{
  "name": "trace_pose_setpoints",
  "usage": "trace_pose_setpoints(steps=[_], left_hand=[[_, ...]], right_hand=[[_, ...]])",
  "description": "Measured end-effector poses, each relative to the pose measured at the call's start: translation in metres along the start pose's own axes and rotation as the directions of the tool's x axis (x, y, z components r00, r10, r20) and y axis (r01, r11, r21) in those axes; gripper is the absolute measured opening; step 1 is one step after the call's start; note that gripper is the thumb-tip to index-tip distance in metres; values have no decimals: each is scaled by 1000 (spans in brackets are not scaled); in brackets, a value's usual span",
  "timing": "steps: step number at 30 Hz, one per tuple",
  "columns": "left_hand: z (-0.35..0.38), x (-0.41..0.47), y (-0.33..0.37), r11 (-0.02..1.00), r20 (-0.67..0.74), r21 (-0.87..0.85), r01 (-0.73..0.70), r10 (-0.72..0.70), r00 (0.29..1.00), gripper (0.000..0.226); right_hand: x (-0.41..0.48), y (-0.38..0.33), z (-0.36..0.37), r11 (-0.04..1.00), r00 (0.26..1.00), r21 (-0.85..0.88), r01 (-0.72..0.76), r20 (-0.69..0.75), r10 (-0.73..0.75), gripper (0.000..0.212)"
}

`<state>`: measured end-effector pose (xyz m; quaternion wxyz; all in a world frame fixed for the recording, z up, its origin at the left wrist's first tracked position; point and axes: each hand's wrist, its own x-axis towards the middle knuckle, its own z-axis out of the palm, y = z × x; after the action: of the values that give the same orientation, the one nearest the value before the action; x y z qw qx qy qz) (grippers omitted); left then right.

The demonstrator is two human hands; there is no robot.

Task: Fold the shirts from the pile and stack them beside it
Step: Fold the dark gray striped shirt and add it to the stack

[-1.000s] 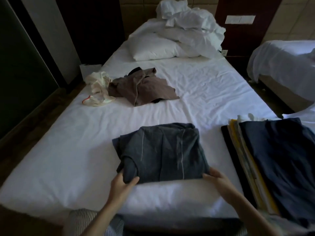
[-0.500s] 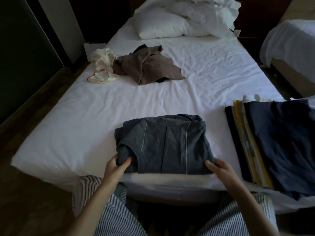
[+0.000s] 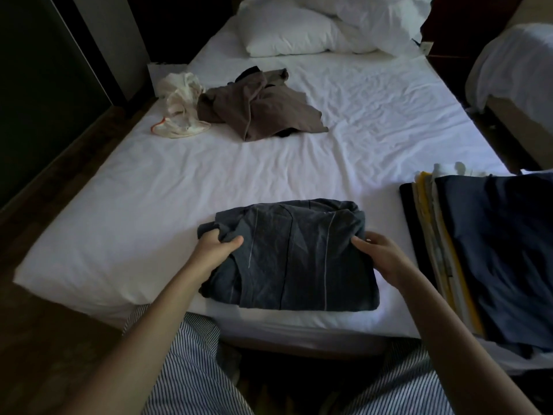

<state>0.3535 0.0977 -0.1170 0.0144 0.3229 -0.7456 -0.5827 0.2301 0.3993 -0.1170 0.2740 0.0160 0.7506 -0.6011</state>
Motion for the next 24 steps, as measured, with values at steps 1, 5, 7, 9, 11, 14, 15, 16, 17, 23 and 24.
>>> trace_pose_setpoints(steps=[1, 5, 7, 9, 11, 14, 15, 16, 17, 23, 24], left_hand=[[-1, 1, -5, 997, -80, 58, -49, 53, 995, 16], [-10, -3, -41, 961, -268, 275, 35, 41, 963, 25], [-11, 1, -42, 935, -214, 343, 88, -13, 977, 29], [-11, 7, -27, 863, -204, 493, 109, -7, 979, 43], [-6, 14, -7, 743, -261, 667, 53, 167, 951, 62], [11, 28, 20, 617, -93, 765, -183, 387, 917, 65], [19, 35, 26, 643, -30, 736, -213, 344, 938, 62], [25, 44, 30, 708, 17, 678, -199, 255, 967, 58], [31, 51, 33, 772, 45, 615, -162, 171, 984, 51], [37, 62, 31, 963, 12, 187, -192, 193, 981, 12], [36, 59, 32, 971, 5, 115, -208, 209, 978, 12]], right_hand=[[3, -1, 3, 998, 998, 62, 13, -57, -9, 28], [5, 16, 13, 986, 980, 168, -20, -190, 52, 20], [8, 22, 14, 987, 981, 143, -74, -170, 99, 17], [13, 14, 9, 990, 988, 118, -80, -122, 94, 19], [19, 2, 3, 991, 994, 126, -36, -98, 49, 31], [32, -10, -3, 991, 996, 119, 65, -67, -57, 52], [36, -13, -1, 991, 994, 70, 111, -25, -110, 57], [41, -15, -1, 987, 986, -16, 162, 32, -161, 58], [44, -19, 1, 968, 974, -122, 217, 86, -208, 55], [66, -38, -5, 731, 961, -626, 273, 210, -179, 32], [70, -40, -7, 743, 973, -629, 231, 147, -178, 41]])
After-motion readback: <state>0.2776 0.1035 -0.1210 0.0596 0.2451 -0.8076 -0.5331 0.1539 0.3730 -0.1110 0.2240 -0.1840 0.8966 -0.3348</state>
